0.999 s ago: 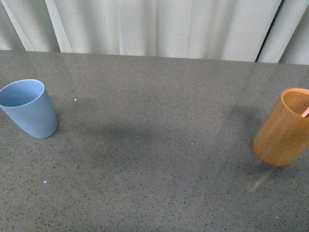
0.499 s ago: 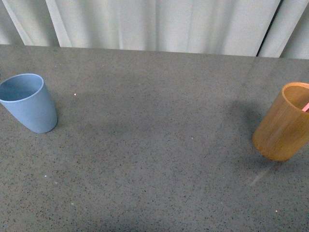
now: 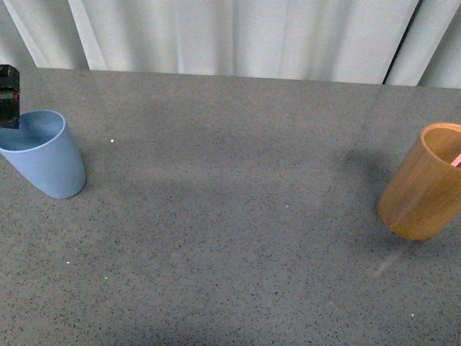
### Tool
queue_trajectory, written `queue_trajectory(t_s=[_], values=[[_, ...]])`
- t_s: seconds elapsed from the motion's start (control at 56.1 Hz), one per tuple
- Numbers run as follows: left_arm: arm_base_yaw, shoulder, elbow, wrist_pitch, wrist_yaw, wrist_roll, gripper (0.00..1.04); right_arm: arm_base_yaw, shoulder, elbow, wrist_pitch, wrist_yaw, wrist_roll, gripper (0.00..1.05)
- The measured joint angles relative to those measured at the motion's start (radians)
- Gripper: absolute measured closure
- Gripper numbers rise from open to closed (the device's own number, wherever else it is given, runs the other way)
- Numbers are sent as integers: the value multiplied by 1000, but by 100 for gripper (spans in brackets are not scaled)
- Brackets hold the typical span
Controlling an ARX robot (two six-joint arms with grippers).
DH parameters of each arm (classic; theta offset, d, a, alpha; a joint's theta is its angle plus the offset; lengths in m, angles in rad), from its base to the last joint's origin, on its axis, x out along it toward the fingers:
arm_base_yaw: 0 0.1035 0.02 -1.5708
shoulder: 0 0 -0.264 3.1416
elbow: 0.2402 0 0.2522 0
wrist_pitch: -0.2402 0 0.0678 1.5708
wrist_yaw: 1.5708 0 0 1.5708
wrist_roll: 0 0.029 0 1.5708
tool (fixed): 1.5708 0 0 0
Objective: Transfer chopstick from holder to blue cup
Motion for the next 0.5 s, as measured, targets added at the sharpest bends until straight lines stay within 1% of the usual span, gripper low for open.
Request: queue_trajectory(t_s=[0.196, 0.321, 0.499], values=[[-6, 69, 31, -42, -30, -55, 7, 0, 0, 0, 0, 0, 0, 10], [-13, 95, 54, -69, -29, -88, 8, 0, 0, 0, 0, 0, 0, 10], [-29, 108, 82, -113, 11, -150, 34, 0, 0, 0, 0, 0, 0, 10]])
